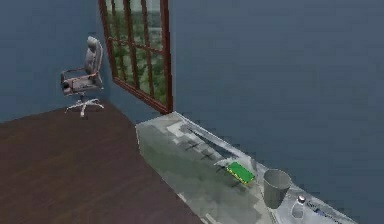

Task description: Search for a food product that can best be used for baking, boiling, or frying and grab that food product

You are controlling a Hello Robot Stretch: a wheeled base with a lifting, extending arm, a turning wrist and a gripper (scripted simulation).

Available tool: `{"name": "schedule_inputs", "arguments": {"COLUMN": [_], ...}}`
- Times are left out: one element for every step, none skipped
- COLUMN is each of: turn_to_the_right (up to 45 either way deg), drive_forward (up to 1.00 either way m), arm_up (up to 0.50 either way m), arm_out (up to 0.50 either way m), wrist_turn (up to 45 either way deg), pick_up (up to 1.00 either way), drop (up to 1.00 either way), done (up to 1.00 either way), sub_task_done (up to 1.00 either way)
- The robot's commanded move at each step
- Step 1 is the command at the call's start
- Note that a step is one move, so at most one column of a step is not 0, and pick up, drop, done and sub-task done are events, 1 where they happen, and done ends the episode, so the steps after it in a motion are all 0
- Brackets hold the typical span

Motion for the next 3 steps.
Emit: {"name": "schedule_inputs", "arguments": {"turn_to_the_right": [45.0,45.0,33.0], "drive_forward": [0.0,0.0,0.0], "arm_up": [0.0,0.0,0.0], "arm_out": [0.0,0.0,0.0], "wrist_turn": [0.0,0.0,0.0], "pick_up": [0.0,0.0,0.0], "drop": [0.0,0.0,0.0], "done": [0.0,0.0,0.0], "sub_task_done": [0.0,0.0,0.0]}}
